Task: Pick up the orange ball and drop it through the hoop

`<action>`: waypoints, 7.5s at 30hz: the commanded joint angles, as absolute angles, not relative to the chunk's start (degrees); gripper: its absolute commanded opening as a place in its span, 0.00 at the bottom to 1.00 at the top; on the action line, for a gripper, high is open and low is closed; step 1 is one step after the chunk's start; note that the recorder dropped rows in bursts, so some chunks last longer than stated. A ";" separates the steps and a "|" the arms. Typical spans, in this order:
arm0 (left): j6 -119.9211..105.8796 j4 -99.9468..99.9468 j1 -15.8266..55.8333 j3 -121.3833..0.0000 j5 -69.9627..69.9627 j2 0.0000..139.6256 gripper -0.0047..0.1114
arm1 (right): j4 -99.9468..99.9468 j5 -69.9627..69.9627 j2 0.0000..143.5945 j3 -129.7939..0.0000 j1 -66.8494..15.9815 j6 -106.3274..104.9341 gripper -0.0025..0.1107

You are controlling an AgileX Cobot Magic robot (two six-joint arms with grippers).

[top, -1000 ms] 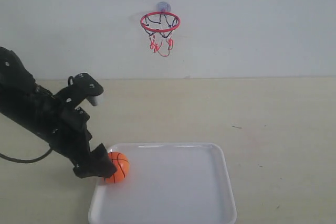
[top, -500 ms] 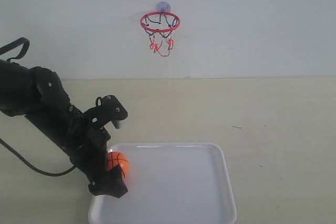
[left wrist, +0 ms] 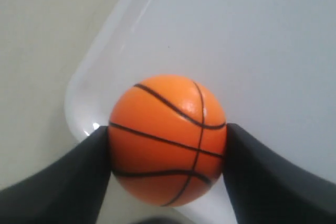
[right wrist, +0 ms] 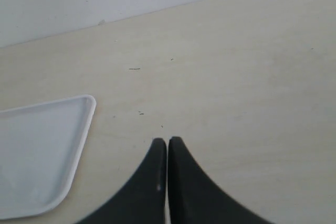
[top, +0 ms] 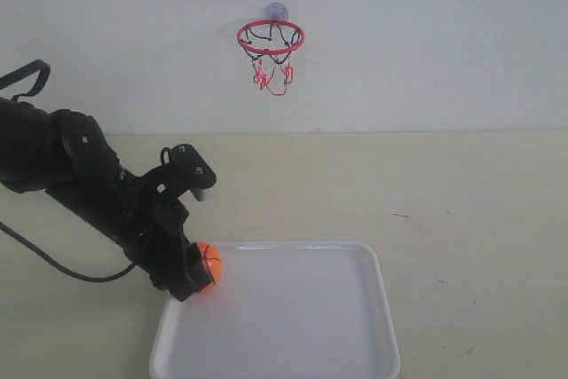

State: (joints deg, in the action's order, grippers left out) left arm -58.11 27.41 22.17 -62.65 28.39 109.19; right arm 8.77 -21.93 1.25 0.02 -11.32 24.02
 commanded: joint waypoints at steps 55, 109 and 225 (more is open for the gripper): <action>-75.10 82.20 13.13 -145.29 35.94 146.03 0.37 | 9.48 -21.62 0.98 0.00 -10.92 23.71 0.02; -34.19 53.35 2.08 -121.09 69.96 129.14 0.08 | 9.48 -21.63 1.09 0.00 -10.92 23.71 0.02; 5.87 1.89 2.40 0.00 17.60 0.00 0.08 | 9.35 -21.63 1.23 0.00 -10.92 23.71 0.02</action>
